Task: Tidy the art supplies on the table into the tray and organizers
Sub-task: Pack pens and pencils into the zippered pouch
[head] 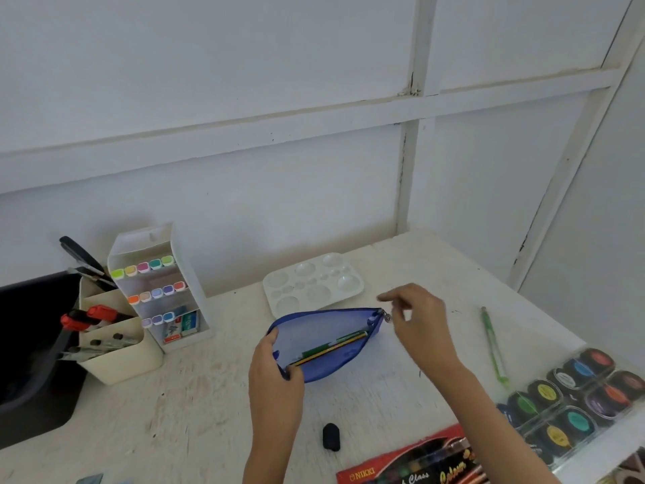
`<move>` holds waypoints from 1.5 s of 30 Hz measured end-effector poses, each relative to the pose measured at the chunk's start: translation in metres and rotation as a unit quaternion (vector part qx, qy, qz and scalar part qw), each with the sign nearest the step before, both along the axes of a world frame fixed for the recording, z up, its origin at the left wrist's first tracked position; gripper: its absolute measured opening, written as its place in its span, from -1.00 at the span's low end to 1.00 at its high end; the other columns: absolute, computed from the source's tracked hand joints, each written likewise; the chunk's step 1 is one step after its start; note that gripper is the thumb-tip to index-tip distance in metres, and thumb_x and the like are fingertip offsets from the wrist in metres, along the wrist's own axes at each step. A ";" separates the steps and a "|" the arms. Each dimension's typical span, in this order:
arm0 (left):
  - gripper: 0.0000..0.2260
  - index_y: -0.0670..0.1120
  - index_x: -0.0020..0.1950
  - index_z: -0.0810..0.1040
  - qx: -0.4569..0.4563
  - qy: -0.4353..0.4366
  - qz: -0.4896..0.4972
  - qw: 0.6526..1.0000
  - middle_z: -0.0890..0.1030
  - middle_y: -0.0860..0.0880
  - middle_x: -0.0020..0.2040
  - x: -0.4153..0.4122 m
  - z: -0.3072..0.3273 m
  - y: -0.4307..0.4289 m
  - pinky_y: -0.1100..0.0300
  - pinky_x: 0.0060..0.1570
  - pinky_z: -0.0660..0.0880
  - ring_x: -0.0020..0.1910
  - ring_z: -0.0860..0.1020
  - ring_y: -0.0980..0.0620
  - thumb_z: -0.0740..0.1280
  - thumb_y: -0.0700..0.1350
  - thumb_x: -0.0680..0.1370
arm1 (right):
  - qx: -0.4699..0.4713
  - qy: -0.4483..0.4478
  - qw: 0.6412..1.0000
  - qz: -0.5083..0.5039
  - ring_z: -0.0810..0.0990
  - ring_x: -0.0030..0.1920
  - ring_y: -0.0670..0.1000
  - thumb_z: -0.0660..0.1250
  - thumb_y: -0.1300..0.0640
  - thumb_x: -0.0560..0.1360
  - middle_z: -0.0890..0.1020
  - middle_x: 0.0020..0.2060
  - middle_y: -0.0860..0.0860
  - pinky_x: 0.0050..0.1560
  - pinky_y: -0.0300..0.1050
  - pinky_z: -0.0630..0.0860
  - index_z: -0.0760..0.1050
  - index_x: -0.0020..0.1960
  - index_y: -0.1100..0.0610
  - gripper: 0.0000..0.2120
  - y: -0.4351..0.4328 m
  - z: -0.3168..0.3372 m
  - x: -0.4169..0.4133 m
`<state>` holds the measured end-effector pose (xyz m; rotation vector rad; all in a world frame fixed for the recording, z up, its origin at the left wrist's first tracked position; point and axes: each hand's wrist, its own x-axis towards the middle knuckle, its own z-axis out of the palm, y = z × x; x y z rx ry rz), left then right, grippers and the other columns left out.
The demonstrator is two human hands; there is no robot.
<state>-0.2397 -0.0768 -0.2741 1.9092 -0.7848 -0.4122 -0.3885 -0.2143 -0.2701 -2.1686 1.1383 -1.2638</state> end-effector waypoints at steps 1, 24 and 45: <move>-0.50 -0.14 0.43 0.29 -0.001 0.001 -0.001 1.000 0.40 -0.10 0.36 -0.001 0.001 -0.001 0.32 0.08 0.28 0.28 0.39 -0.04 0.28 -0.37 0.51 | 0.035 0.025 0.997 -0.059 0.56 -0.03 0.04 0.24 0.44 0.44 0.62 -0.11 0.07 -0.01 -0.20 0.45 0.61 0.00 0.21 -0.74 -0.010 -0.003 -0.005; -0.47 -0.12 0.43 0.28 -0.022 -0.007 -0.060 0.998 0.40 -0.06 0.35 -0.036 -0.006 -0.034 0.31 0.15 0.32 0.29 0.39 0.01 0.29 -0.38 0.49 | 0.152 -0.040 0.976 0.152 0.59 0.01 -0.24 0.32 0.39 0.46 0.66 -0.03 -0.11 0.05 -0.44 0.43 0.59 0.10 0.07 -0.68 0.013 0.036 -0.021; -0.44 -0.06 0.47 0.24 -0.021 -0.013 -0.034 0.999 0.35 -0.04 0.42 -0.057 -0.005 -0.035 0.49 -0.03 0.28 0.29 0.38 0.04 0.28 -0.34 0.52 | 0.255 -0.025 0.947 -0.195 0.53 -0.21 -0.01 0.30 0.37 0.48 0.60 -0.01 0.14 -0.41 -0.35 0.38 0.43 0.28 0.20 -0.62 -0.019 0.002 -0.085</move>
